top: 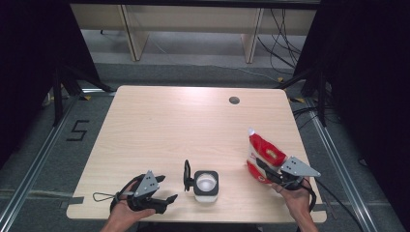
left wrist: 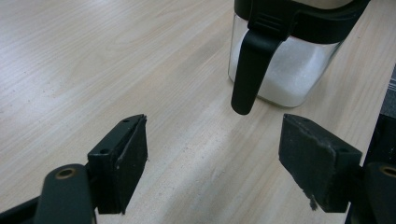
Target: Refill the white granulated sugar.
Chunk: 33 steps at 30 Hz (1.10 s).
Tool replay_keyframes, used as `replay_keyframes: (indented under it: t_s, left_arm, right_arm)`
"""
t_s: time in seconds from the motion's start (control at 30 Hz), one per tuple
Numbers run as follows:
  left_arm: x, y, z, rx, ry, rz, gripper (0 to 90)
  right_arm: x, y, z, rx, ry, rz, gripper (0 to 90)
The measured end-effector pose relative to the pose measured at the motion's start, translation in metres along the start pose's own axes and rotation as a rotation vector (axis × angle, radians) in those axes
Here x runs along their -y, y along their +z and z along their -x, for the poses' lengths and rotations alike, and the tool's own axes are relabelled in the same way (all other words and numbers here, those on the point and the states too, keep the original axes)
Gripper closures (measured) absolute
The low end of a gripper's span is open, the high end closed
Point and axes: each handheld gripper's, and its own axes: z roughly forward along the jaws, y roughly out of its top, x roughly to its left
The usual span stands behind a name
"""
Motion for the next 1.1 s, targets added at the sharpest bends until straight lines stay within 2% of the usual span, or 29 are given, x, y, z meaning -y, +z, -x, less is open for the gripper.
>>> replay_keyframes:
  t_s: [0.03, 0.07, 0.17, 0.2, 0.27, 0.3, 0.33, 0.37, 0.43, 0.5, 0.53, 0.57, 0.6, 0.63, 0.67, 0.7, 0.73, 0.77, 0.8, 0.83, 0.87, 0.9, 0.93, 0.97, 1.0, 1.07, 1.1]
  left_arm:
    - [0.0, 0.0, 0.0, 0.001, -0.002, 0.002, 23.3]
    - [0.0, 0.0, -0.001, 0.003, 0.015, -0.001, 23.3]
    - [0.0, 0.0, -0.002, 0.008, 0.017, -0.003, 23.3]
    - [0.0, 0.0, -0.001, 0.008, 0.005, 0.002, 23.3]
    - [0.0, -0.001, -0.001, 0.004, 0.012, -0.001, 23.3]
    - [0.0, -0.001, -0.001, 0.003, 0.005, -0.001, 23.3]
    - [0.0, -0.001, -0.001, 0.003, 0.007, -0.003, 23.3]
    - [0.0, 0.0, 0.001, 0.004, -0.008, 0.01, 23.3]
    - [0.0, 0.0, 0.001, 0.005, -0.006, 0.01, 23.3]
    - [0.0, 0.0, 0.0, 0.003, 0.001, 0.006, 23.3]
    - [0.0, 0.0, 0.0, 0.004, -0.006, 0.008, 23.3]
    - [0.0, -0.001, -0.001, 0.006, 0.009, -0.008, 23.3]
    - [0.0, -0.001, -0.002, 0.003, 0.031, -0.015, 23.3]
    - [0.0, -0.001, -0.003, 0.003, 0.03, -0.013, 23.3]
    - [0.0, 0.0, -0.001, -0.001, 0.008, 0.004, 23.3]
    - [0.0, 0.0, -0.002, -0.001, 0.008, 0.005, 23.3]
    - [0.0, 0.0, -0.002, -0.002, 0.009, 0.004, 23.2]
    - [0.0, 0.001, -0.002, 0.001, 0.006, 0.013, 23.1]
    - [-0.001, -0.002, -0.002, -0.004, 0.021, -0.016, 23.1]
    - [-0.001, -0.002, -0.002, -0.001, 0.02, -0.019, 23.1]
    - [-0.001, -0.002, -0.002, 0.001, 0.015, -0.015, 23.0]
    - [-0.001, -0.002, -0.003, 0.001, 0.037, -0.017, 23.1]
    - [-0.001, -0.002, -0.002, -0.001, 0.017, -0.013, 23.0]
    - [0.0, -0.001, -0.001, 0.0, -0.002, 0.01, 23.1]
    - [0.0, 0.0, 0.0, 0.001, -0.014, 0.015, 23.1]
    - [0.0, -0.001, -0.001, -0.007, -0.001, 0.009, 23.0]
    - [0.0, -0.001, -0.002, -0.006, 0.012, 0.005, 22.9]
  right_arm:
    - [0.0, -0.001, -0.001, -0.008, 0.007, -0.014, 68.1]
    - [0.0, -0.001, -0.002, -0.014, 0.021, -0.023, 68.1]
    - [0.0, -0.002, -0.004, -0.024, 0.063, -0.019, 66.3]
    - [-0.001, -0.002, -0.003, -0.023, 0.054, -0.019, 65.1]
    - [-0.001, -0.003, -0.001, -0.008, 0.015, 0.003, 62.9]
    - [0.0, -0.005, -0.003, -0.016, 0.059, -0.01, 61.5]
    - [0.0, -0.006, -0.002, -0.008, 0.052, 0.002, 60.1]
    - [0.001, -0.008, -0.002, -0.004, 0.052, 0.006, 58.7]
    - [0.001, -0.013, -0.005, -0.019, 0.107, -0.022, 55.2]
    - [0.0, -0.018, -0.008, 0.004, 0.114, -0.033, 51.7]
    - [-0.001, -0.02, -0.009, 0.004, 0.139, -0.042, 50.9]
    - [-0.001, -0.021, -0.008, -0.001, 0.11, -0.034, 49.9]
    - [-0.001, -0.023, -0.01, 0.021, 0.147, -0.033, 48.4]
    - [-0.002, -0.024, -0.01, 0.01, 0.153, -0.018, 46.4]
    - [-0.002, -0.028, -0.012, 0.021, 0.169, -0.038, 44.8]
    - [-0.002, -0.03, -0.012, 0.021, 0.159, -0.039, 43.0]
    - [-0.002, -0.032, -0.013, 0.017, 0.173, -0.045, 42.4]
    - [-0.001, -0.033, -0.016, 0.053, 0.181, -0.03, 41.9]
    - [-0.001, -0.036, -0.017, 0.054, 0.178, -0.054, 40.8]
    - [0.0, -0.039, -0.019, 0.067, 0.172, -0.062, 39.6]
    - [0.0, -0.041, -0.021, 0.073, 0.193, -0.07, 39.1]
    - [0.0, -0.043, -0.022, 0.073, 0.175, -0.068, 38.1]
    - [0.001, -0.044, -0.022, 0.089, 0.156, -0.063, 37.9]
    - [0.001, -0.046, -0.025, 0.082, 0.188, -0.077, 37.3]
    - [0.001, -0.049, -0.027, 0.101, 0.209, -0.089, 36.9]
    - [0.002, -0.054, -0.03, 0.122, 0.229, -0.103, 36.9]
    - [0.002, -0.054, -0.03, 0.111, 0.214, -0.084, 36.8]
